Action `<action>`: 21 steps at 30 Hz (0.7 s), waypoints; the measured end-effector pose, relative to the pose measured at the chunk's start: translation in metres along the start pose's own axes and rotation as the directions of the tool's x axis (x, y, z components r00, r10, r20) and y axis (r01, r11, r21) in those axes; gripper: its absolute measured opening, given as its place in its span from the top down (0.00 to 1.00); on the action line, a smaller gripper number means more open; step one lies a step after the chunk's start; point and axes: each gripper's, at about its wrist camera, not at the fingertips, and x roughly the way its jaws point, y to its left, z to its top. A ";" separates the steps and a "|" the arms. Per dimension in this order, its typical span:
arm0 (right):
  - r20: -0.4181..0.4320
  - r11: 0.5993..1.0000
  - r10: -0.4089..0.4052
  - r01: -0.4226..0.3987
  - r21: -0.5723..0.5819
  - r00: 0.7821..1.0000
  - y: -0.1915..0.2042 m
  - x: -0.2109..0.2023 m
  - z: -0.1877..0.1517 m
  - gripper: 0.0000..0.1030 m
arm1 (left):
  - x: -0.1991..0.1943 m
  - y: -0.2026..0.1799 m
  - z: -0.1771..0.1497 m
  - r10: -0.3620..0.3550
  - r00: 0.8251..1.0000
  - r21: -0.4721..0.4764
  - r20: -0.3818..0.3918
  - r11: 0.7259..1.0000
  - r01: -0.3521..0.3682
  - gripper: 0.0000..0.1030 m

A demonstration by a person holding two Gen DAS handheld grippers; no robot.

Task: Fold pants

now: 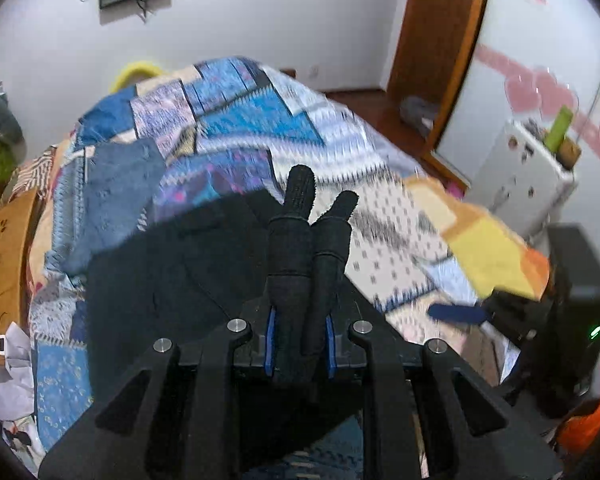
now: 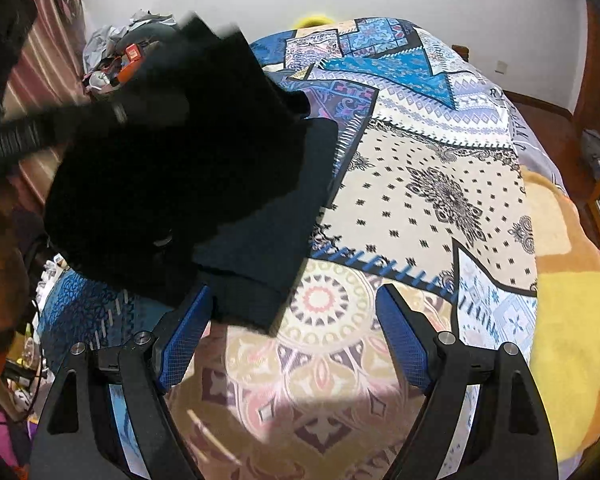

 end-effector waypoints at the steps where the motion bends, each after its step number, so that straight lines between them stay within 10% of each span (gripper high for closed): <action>1: 0.000 1.000 -0.003 0.003 -0.003 1.000 0.000 -0.001 -0.001 0.21 | 0.003 -0.001 -0.003 -0.009 1.000 -0.002 -0.022 1.000 0.009 0.82; 6: 0.001 1.000 -0.012 0.012 -0.002 1.000 0.002 -0.002 -0.002 0.21 | 0.003 -0.004 -0.013 -0.043 0.995 -0.015 -0.089 0.999 0.042 0.42; 10: 0.001 1.000 0.000 0.000 0.006 1.000 0.004 -0.002 -0.001 0.21 | -0.025 -0.005 -0.009 0.009 1.000 0.018 0.020 1.000 -0.009 0.15; 21: 0.003 0.998 0.049 -0.049 -0.038 0.999 0.028 -0.005 -0.001 0.21 | 0.002 0.113 0.038 0.282 0.959 -0.092 -0.005 0.955 -0.281 0.07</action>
